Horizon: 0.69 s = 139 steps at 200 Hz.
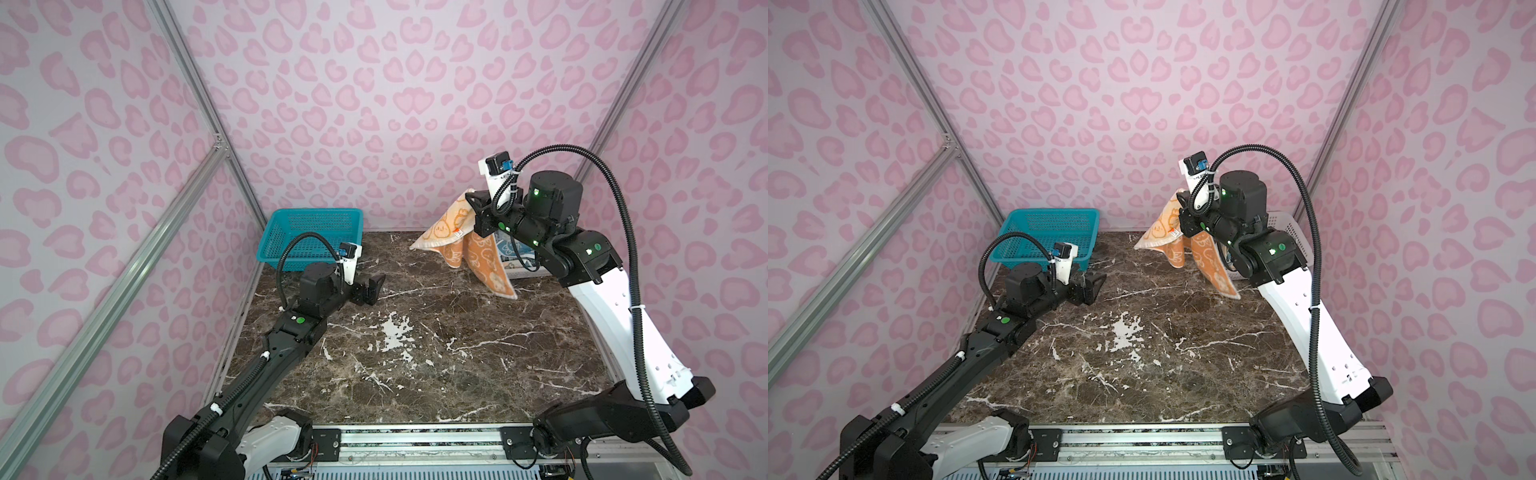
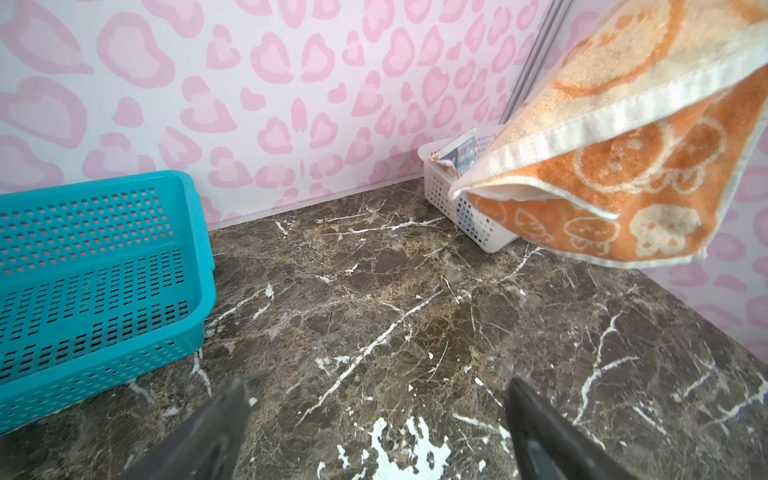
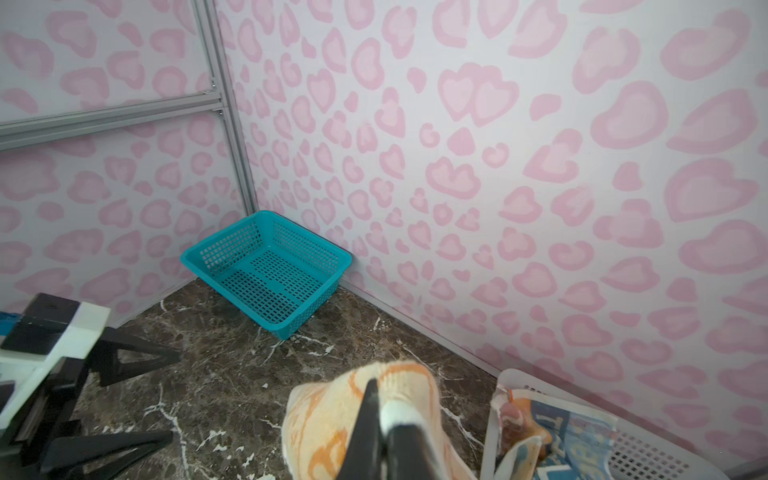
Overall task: Fold and stack the towels
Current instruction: 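Pull the orange towel out and drop it on the table with the right gripper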
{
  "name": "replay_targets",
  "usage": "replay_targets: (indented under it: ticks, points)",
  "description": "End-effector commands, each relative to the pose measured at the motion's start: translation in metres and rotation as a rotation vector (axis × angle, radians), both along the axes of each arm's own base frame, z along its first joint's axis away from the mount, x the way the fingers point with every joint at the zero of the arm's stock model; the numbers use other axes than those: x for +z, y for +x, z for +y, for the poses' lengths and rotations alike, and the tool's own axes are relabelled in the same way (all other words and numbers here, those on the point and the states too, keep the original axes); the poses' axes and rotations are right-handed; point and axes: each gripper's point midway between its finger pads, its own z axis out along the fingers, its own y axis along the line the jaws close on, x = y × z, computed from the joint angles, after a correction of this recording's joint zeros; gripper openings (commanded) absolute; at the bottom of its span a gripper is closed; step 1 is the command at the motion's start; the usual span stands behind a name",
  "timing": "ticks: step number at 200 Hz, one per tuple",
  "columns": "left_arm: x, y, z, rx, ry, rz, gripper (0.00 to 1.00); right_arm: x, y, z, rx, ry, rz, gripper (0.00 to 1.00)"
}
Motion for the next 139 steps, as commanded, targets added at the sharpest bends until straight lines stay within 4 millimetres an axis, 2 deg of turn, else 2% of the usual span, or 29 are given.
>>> replay_targets:
  ticks: [1, 25, 44, 48, 51, 65, 90, 112, 139]
  points:
    - [0.009, -0.006, -0.007, -0.076, 0.034, -0.111, 0.97, -0.018, 0.002, 0.007, 0.011, 0.047, 0.047, 0.00]
    - [0.002, -0.003, -0.005, -0.062, 0.081, -0.122, 0.97, -0.063, 0.003, 0.015, 0.021, 0.099, 0.167, 0.00]
    - [-0.005, -0.001, -0.001, -0.040, 0.112, -0.107, 0.97, -0.116, 0.004, 0.020, 0.007, 0.138, 0.321, 0.00]
    - [-0.006, -0.001, 0.000, -0.035, 0.114, -0.107, 0.97, -0.128, 0.004, 0.021, 0.004, 0.150, 0.354, 0.00]
    - [-0.007, -0.002, 0.000, -0.032, 0.116, -0.108, 0.97, -0.148, 0.003, 0.022, -0.003, 0.148, 0.401, 0.00]
    - [-0.012, -0.003, 0.003, -0.022, 0.120, -0.105, 0.97, -0.200, -0.001, 0.024, -0.024, 0.182, 0.542, 0.00]
    - [-0.026, -0.006, 0.005, -0.021, 0.134, -0.069, 0.97, -0.277, -0.007, 0.015, -0.106, 0.193, 0.750, 0.00]
    - [-0.039, 0.001, 0.007, 0.015, 0.125, -0.026, 0.97, -0.325, -0.007, 0.003, -0.176, 0.203, 0.891, 0.00]
    - [-0.051, 0.005, -0.005, -0.006, 0.080, 0.046, 1.00, -0.360, -0.003, -0.012, -0.259, 0.148, 0.963, 0.00]
